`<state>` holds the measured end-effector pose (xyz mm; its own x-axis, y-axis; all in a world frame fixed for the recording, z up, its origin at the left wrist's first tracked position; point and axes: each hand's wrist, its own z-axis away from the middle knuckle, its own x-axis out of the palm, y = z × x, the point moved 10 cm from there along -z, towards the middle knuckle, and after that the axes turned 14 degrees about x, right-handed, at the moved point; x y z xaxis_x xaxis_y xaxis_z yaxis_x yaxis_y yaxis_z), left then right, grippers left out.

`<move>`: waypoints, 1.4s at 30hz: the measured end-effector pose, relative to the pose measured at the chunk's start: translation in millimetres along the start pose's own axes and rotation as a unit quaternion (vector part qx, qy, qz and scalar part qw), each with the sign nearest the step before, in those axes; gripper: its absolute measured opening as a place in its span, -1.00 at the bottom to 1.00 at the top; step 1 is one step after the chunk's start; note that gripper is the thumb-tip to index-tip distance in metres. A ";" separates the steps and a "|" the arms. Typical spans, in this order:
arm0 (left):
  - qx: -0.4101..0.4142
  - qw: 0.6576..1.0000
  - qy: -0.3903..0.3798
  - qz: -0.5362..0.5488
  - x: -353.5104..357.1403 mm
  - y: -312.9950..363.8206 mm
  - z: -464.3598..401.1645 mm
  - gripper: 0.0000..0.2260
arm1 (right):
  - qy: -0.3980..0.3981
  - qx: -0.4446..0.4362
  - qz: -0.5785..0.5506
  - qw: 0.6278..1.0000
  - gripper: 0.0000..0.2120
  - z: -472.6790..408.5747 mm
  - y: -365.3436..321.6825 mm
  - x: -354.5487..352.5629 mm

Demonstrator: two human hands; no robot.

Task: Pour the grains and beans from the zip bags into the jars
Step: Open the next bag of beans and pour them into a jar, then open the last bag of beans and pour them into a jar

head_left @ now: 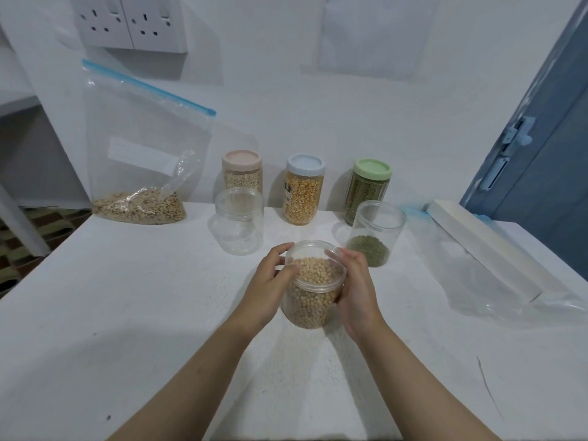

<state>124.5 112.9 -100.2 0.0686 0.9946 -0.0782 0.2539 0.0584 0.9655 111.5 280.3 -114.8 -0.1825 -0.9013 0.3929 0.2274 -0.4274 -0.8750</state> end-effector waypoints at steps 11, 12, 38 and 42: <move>0.002 0.999 -0.008 -0.035 -3.4 -2.2 -17.0 -0.66 | 0.000 -0.063 0.115 0.991 -0.73 7.7 -1.9 12.2; 0.004 0.999 -0.003 -0.039 -3.8 -1.4 -21.1 -0.65 | 0.007 -0.069 0.132 0.989 -0.73 4.9 -4.6 13.6; 0.204 0.898 0.154 -0.359 -40.2 90.9 -124.7 -0.73 | 0.024 -0.228 0.382 0.895 -0.65 -66.9 -103.7 111.1; 0.168 0.873 0.198 -0.413 -87.1 88.1 -130.2 -0.69 | -0.027 -0.200 0.396 0.896 -0.63 -69.8 -91.6 161.3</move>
<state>15.3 42.6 24.0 -0.5942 0.5798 -0.5574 0.3312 0.8080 0.4874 -5.5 179.0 8.9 -0.0661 -0.9174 -0.3924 -0.0987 0.3974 -0.9123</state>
